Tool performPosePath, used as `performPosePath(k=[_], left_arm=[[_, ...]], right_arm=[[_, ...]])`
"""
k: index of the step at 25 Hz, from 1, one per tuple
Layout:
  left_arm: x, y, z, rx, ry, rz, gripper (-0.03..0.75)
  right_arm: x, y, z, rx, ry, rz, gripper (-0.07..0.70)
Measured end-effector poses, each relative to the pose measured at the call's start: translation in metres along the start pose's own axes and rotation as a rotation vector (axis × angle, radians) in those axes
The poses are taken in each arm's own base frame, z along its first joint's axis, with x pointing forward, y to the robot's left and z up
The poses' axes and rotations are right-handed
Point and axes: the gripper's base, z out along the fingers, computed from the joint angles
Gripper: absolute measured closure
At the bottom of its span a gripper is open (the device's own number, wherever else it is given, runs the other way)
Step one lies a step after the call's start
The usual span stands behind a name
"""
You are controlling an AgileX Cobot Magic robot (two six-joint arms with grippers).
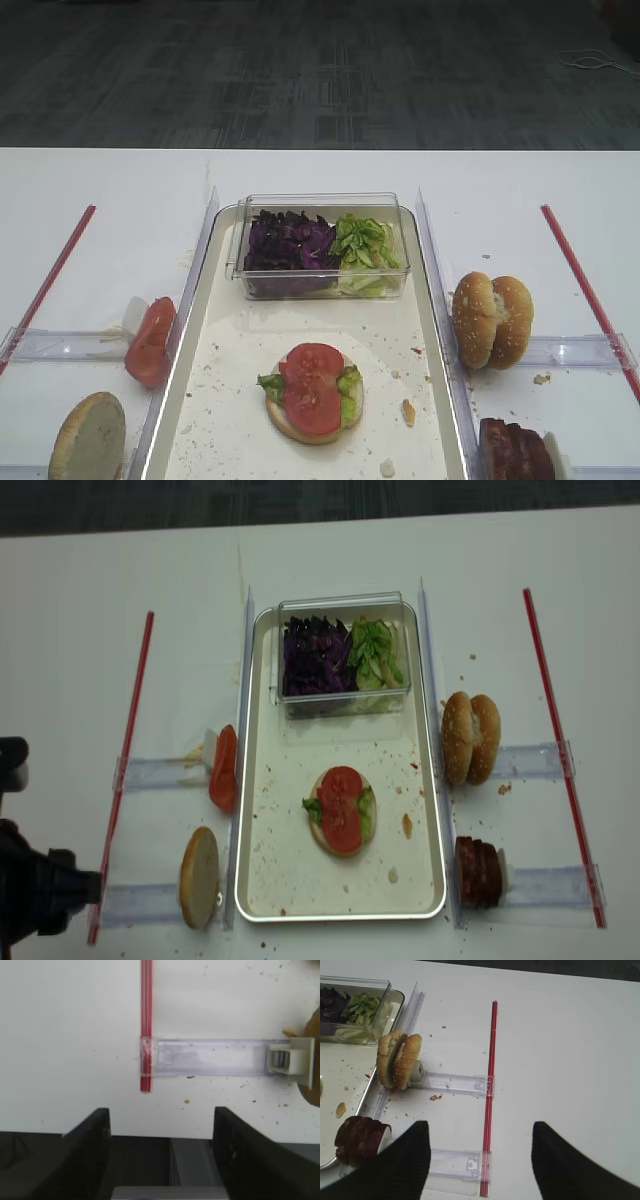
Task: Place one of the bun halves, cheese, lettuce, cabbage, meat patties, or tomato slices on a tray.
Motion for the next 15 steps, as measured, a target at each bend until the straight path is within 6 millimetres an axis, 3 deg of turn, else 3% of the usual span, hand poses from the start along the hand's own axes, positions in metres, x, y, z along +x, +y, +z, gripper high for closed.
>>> performPosePath(k=[6, 15], left_arm=[[0.028, 0.002, -0.028, 0.004, -0.16, -0.011, 0.273], [0.069, 0.004, -0.045, 0.012, -0.427, -0.018, 0.274]], right_arm=[[0.0, 0.0, 0.0, 0.0, 0.0, 0.0, 0.15], [0.0, 0.0, 0.0, 0.0, 0.0, 0.0, 0.15]])
